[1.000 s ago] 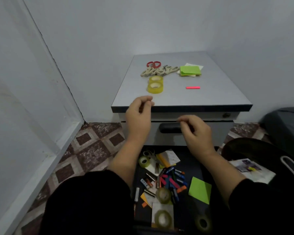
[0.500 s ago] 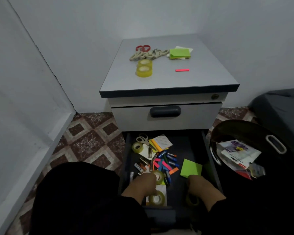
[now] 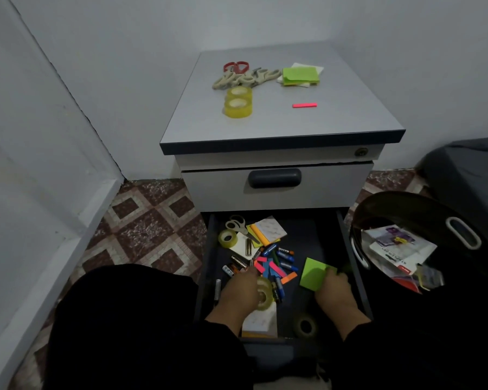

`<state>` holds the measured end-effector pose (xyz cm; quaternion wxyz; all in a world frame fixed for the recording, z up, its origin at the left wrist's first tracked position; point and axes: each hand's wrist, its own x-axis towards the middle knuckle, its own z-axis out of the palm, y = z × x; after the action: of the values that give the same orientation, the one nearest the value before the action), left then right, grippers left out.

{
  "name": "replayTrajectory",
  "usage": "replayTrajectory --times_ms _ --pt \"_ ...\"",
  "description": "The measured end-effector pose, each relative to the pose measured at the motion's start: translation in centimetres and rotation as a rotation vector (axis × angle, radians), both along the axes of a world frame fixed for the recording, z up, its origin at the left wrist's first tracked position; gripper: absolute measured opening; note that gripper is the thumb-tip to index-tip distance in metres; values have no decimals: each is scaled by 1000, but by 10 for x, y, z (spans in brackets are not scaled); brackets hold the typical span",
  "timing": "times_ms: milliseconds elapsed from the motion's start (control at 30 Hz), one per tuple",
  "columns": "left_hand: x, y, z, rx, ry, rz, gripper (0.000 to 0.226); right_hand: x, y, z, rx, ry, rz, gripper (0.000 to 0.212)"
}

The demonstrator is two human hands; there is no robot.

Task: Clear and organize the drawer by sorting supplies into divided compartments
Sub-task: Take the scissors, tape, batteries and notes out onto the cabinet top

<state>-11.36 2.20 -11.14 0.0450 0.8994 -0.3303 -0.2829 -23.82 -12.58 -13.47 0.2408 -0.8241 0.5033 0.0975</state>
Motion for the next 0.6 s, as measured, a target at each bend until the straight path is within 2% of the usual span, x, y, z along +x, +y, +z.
replayTrajectory --times_ms 67,167,300,400,433,533,600 --pt "6 2 -4 -32 -16 157 33 -1 1 -6 45 32 -5 46" --pt "9 3 -7 45 12 228 31 1 1 -12 53 23 -10 53" --pt "5 5 -12 25 200 330 35 2 -3 -18 112 -95 -68 71" --pt "4 2 -16 -46 372 541 37 1 -7 -20 124 -130 -29 83" --pt "4 1 -19 -57 401 556 38 2 -9 -20 136 -132 -7 86" --pt "4 -1 -21 -130 542 622 37 3 -13 -16 159 -59 39 84" --pt "0 -3 -17 -170 622 625 23 4 -16 -14 128 9 37 71"
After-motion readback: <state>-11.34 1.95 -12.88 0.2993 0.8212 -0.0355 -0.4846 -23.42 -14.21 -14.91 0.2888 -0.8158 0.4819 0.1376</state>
